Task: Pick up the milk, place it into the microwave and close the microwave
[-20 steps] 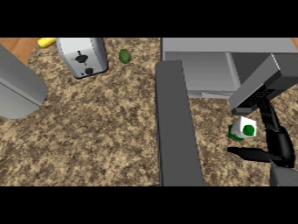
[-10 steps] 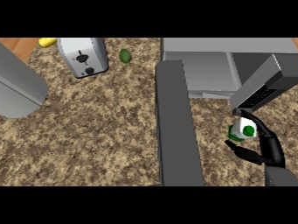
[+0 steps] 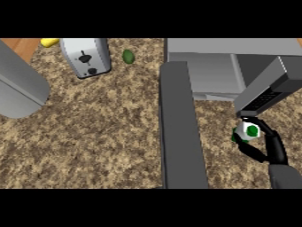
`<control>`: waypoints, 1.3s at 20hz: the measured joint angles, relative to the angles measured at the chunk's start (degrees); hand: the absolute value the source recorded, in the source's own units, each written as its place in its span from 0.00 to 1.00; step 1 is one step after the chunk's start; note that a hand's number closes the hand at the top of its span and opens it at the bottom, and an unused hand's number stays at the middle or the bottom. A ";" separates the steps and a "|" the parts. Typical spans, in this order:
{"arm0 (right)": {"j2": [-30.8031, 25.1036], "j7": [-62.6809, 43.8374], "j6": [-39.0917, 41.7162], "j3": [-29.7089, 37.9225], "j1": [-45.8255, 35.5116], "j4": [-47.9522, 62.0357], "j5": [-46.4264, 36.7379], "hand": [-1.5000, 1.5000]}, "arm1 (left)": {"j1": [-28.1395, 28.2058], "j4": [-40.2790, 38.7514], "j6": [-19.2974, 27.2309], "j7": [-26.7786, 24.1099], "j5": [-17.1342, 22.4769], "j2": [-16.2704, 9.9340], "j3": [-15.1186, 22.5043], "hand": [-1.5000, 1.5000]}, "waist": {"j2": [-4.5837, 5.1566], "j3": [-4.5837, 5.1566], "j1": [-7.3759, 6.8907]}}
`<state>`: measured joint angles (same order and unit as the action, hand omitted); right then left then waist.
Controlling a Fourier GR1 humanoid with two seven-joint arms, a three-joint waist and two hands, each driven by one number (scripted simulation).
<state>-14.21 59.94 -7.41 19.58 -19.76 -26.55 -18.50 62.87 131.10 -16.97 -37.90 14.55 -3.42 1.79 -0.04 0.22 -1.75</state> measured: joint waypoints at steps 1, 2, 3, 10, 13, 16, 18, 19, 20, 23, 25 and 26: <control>-0.36 0.07 -0.45 -0.04 -0.66 0.95 -0.42 1.00 | 0.31 -0.16 -0.27 -0.50 -0.26 0.18 -0.03 0.00 | -0.04 0.02 -0.07; -0.41 0.11 -1.31 -0.05 -1.24 1.92 -0.86 1.00 | 0.05 -1.09 -0.80 -1.16 -0.23 0.06 -0.44 0.00 | -0.09 0.08 -0.16; -0.44 0.39 -1.85 0.12 -1.63 2.77 -0.99 1.00 | -0.03 -1.00 -1.28 -1.08 0.50 -0.41 -1.24 0.00 | -0.12 0.12 -0.19; -0.13 0.44 -6.32 -1.05 -6.29 7.58 -4.42 1.00 | -0.59 -1.40 -2.30 -0.58 0.84 -0.20 -1.21 0.00 | 0.17 0.14 -0.75; 0.28 0.31 -7.04 -2.06 -8.46 9.46 -5.98 1.00 | -0.44 -1.10 -2.94 -0.35 1.94 -0.53 -2.02 0.00 | 0.34 0.04 -1.04; 1.11 1.57 -6.33 -2.07 -9.24 10.29 -5.94 1.00 | -0.86 -2.43 -3.57 -0.73 2.16 -0.46 -2.40 0.00 | 0.42 -0.06 -0.98; 2.07 1.90 -5.99 -2.31 -10.18 10.48 -6.05 1.00 | -0.46 -3.16 -4.24 -1.54 2.19 -0.28 -2.64 0.00 | 0.44 -0.10 -0.92; 2.55 2.24 -5.84 -2.58 -10.31 10.54 -6.26 1.00 | -0.46 -3.39 -4.47 -1.60 2.30 -0.20 -2.61 0.00 | 0.45 -0.12 -0.84; 2.72 2.69 -5.36 -2.70 -10.40 10.42 -6.22 1.00 | -0.40 -3.60 -4.89 -1.47 2.82 -0.51 -3.03 0.00 | 0.45 -0.15 -0.69; 3.36 3.53 -2.92 -3.52 -10.90 10.21 -6.13 1.00 | -0.22 -3.27 -5.09 -1.32 3.32 -0.31 -3.36 0.00 | 0.40 -0.22 -0.35; 4.43 3.00 -1.12 -4.49 -11.92 9.26 -6.14 1.00 | -0.49 -3.25 -5.02 -0.76 4.01 -0.45 -4.17 0.00 | 0.25 -0.24 0.16; 4.61 2.99 -0.39 -4.98 -11.97 8.55 -6.18 1.00 | -0.94 -3.75 -4.66 -0.65 3.40 0.07 -3.80 0.00 | 0.18 -0.24 0.40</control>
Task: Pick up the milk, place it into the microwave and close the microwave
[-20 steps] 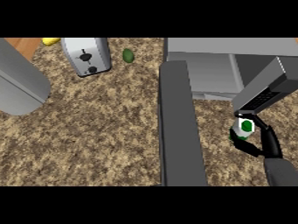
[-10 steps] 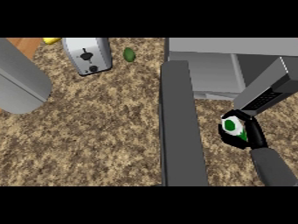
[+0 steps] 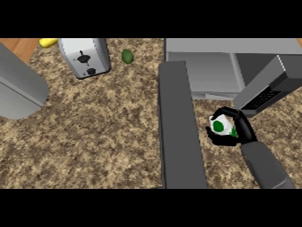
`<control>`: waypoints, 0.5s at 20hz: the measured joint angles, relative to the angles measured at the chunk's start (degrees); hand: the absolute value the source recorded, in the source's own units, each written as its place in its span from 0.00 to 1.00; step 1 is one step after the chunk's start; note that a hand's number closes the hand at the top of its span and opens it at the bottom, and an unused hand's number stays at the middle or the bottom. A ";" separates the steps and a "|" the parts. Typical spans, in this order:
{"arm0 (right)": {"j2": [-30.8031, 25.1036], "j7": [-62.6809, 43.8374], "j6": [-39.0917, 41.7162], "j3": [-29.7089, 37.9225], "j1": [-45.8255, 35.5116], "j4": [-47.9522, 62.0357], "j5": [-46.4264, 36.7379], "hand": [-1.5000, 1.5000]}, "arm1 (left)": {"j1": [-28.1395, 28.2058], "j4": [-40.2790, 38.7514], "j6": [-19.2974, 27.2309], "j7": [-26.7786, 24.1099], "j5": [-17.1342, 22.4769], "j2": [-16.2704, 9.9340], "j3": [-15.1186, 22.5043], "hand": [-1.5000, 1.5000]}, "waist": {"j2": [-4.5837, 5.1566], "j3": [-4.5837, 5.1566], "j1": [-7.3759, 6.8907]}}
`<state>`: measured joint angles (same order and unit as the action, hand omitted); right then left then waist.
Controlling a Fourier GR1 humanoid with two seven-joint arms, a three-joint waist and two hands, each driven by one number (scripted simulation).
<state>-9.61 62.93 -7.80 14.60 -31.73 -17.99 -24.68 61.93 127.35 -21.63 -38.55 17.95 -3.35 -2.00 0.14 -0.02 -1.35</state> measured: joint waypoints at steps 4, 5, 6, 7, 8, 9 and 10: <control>2.20 -1.91 0.39 -1.82 -0.93 -4.69 -0.18 1.00 | -0.59 -1.16 -0.33 0.19 1.36 -0.21 -2.41 0.00 | -0.30 0.04 0.74; 2.20 -2.57 0.36 -2.00 -1.17 -6.09 -0.04 1.00 | -0.30 -0.72 -0.34 0.43 1.22 0.06 -2.34 0.00 | -0.33 0.04 0.83; 2.40 -3.63 0.04 -2.07 -1.34 -7.48 0.16 1.00 | -0.23 -1.32 -0.80 0.11 1.39 0.07 -2.85 0.00 | -0.37 0.04 0.89; 2.69 -5.09 -0.46 -2.31 -1.54 -9.01 0.17 1.00 | 0.40 -1.18 -1.36 0.17 2.18 -0.04 -3.37 0.00 | -0.42 0.06 0.98; 2.88 -6.58 -0.92 -2.30 -2.18 -10.21 0.35 1.00 | -0.14 -1.62 -1.44 0.42 2.56 -0.17 -3.96 0.00 | -0.41 0.05 1.04; 3.07 -7.85 -1.35 -2.60 -2.31 -11.66 0.29 1.00 | -0.56 -1.62 -1.34 0.70 2.52 -0.09 -4.32 0.00 | -0.42 0.06 1.11; 3.41 -9.18 -1.79 -2.83 -2.80 -12.58 0.24 1.00 | -0.71 -1.20 -1.32 1.44 2.68 -0.10 -4.53 0.00 | -0.39 0.06 1.09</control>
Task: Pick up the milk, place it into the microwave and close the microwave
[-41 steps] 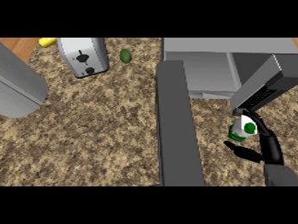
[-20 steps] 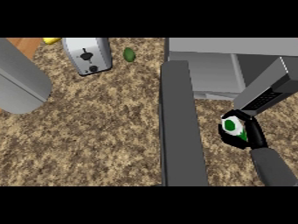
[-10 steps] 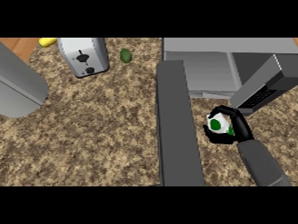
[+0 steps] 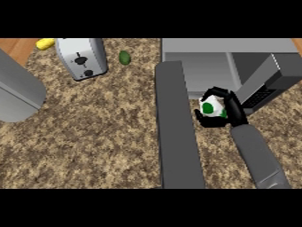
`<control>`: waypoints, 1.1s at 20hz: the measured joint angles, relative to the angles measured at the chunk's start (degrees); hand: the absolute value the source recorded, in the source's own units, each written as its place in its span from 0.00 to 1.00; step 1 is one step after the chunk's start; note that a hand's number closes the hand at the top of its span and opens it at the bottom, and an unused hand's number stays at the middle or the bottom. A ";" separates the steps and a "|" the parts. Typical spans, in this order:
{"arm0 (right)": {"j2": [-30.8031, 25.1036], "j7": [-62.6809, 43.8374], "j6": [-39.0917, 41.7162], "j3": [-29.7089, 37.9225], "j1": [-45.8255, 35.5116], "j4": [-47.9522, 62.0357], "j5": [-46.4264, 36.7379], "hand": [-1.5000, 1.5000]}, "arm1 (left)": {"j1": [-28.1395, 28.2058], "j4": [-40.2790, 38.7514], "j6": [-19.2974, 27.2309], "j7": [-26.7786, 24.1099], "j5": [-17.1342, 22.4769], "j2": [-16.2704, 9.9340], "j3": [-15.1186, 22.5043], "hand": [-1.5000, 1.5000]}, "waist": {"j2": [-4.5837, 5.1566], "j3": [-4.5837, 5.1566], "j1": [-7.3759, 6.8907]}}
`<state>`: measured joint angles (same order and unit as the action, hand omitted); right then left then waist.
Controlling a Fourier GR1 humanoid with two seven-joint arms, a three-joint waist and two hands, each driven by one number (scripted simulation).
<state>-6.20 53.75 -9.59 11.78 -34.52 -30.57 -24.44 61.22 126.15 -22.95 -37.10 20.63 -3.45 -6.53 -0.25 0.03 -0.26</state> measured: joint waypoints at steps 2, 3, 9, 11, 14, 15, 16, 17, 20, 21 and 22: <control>-0.03 -3.19 0.04 -0.13 -1.47 -1.49 0.20 1.00 | -0.03 -0.82 -0.88 -0.29 -0.02 0.09 -0.73 0.00 | 0.03 -0.01 -0.15; 0.10 -5.16 0.11 -0.18 -2.95 -1.60 0.22 1.00 | -0.79 -1.55 -0.97 -0.25 -0.06 0.07 -1.09 0.00 | 0.08 -0.02 -0.23; -1.37 -11.75 0.74 0.07 -10.70 2.73 -0.34 1.00 | -3.20 -3.23 -1.51 1.36 0.90 -0.15 -3.21 0.00 | 0.46 -0.05 -1.03; -1.75 -12.72 -1.47 0.22 -13.07 5.25 -1.26 1.00 | -3.80 -3.56 -1.89 1.65 1.02 -0.37 -3.76 0.00 | 0.66 -0.07 -1.52; -2.32 -14.18 -5.19 1.01 -16.52 8.87 -2.10 1.00 | -4.65 -4.42 -2.60 1.85 0.95 -0.68 -4.20 0.00 | 1.02 -0.10 -2.33; -2.62 -14.60 -6.39 1.32 -17.54 10.01 -2.33 1.00 | -5.37 -5.09 -2.59 2.13 0.95 -0.81 -4.33 0.00 | 1.14 -0.10 -2.53; -2.89 -15.05 -7.50 1.59 -18.43 11.22 -2.56 1.00 | -6.37 -5.47 -2.57 2.48 0.91 -1.02 -4.25 0.00 | 1.35 -0.11 -2.81; -3.12 -15.64 -8.88 1.69 -19.16 12.35 -2.97 1.00 | -6.83 -5.61 -2.62 3.05 1.35 -1.37 -4.47 0.00 | 1.51 -0.12 -3.08; -4.12 -17.72 -12.74 3.01 -20.79 14.94 -3.01 1.00 | -8.78 -6.04 -2.36 4.27 1.94 -2.23 -4.98 0.00 | 2.09 -0.16 -3.89; -4.27 -18.47 -14.18 3.57 -21.26 15.63 -2.84 1.00 | -9.76 -6.51 -2.21 4.54 2.08 -2.48 -5.17 0.00 | 2.22 -0.17 -4.02; -4.18 -19.27 -15.78 4.20 -21.96 16.11 -2.56 1.00 | -10.62 -6.89 -2.02 4.87 1.84 -2.53 -4.95 0.00 | 2.36 -0.18 -4.20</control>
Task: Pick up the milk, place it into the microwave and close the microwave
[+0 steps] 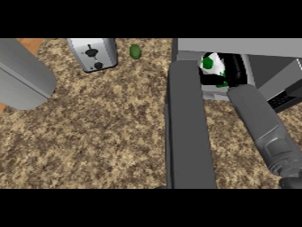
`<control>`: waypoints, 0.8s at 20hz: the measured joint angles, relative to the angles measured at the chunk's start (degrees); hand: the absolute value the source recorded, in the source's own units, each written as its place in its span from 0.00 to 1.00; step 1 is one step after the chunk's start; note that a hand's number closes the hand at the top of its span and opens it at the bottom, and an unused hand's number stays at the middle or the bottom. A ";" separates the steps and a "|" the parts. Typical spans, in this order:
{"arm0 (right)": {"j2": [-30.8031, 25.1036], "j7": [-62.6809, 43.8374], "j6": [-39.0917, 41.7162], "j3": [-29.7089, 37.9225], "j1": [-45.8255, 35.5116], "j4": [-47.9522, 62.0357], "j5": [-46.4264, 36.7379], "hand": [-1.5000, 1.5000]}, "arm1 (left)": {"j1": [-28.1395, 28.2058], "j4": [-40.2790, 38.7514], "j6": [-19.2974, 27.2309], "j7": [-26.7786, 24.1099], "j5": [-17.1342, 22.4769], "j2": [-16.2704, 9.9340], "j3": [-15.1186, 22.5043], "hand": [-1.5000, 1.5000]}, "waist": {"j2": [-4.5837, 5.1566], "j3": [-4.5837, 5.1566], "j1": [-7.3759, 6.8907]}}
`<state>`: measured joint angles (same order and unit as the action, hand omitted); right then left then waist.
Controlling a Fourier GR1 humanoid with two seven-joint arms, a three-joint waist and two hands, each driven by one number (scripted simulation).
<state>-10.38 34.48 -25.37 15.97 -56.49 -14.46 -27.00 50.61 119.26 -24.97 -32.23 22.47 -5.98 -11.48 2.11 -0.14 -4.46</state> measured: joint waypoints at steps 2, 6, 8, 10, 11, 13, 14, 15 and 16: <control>-0.38 -0.60 -2.44 1.46 -0.69 0.71 0.87 0.00 | -1.09 -0.59 0.18 0.41 -0.42 -0.12 0.21 0.00 | 0.28 -0.03 -0.49; -1.11 1.01 -5.82 3.06 -0.59 1.79 1.60 0.00 | -3.06 -1.26 0.42 0.95 -0.55 -0.86 -0.41 0.00 | 0.71 -0.09 -1.29; -1.25 1.04 -8.39 2.78 -0.95 2.59 0.79 0.00 | -3.68 -1.03 0.58 1.49 -0.99 -1.07 -0.17 0.00 | 0.90 -0.11 -1.77; -1.25 0.92 -9.77 2.04 -1.16 3.85 -0.34 0.00 | -4.69 -1.31 0.62 1.67 -1.30 -1.30 -0.13 0.00 | 1.00 -0.09 -2.10; -0.97 0.86 -10.17 1.77 -1.46 4.34 -0.72 0.00 | -5.52 -1.37 0.90 1.98 -1.61 -1.44 -0.05 0.00 | 1.10 -0.10 -2.18; -1.33 0.95 -9.00 1.71 -1.79 5.29 -0.90 0.00 | -6.05 -2.20 0.27 1.62 -2.01 -2.06 -0.31 0.00 | 1.11 -0.10 -2.53; -1.41 1.19 -8.38 1.83 -1.90 5.58 -0.80 0.00 | -6.15 -2.30 0.04 1.59 -2.19 -2.23 -0.27 0.00 | 1.12 -0.11 -2.66; -1.26 1.39 -7.94 1.96 -2.07 5.82 -0.70 0.00 | -6.63 -2.37 -0.10 1.85 -2.29 -2.51 -0.14 0.00 | 1.18 -0.13 -2.66; -1.04 1.89 -7.35 2.11 -2.05 5.99 -0.53 0.00 | -7.42 -2.63 -0.01 2.08 -2.64 -2.56 0.19 0.00 | 1.17 -0.14 -2.45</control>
<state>-11.42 36.37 -32.72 18.08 -58.54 -8.47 -27.53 43.19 116.63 -24.99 -30.15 19.83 -8.55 -11.29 3.28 -0.28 -6.91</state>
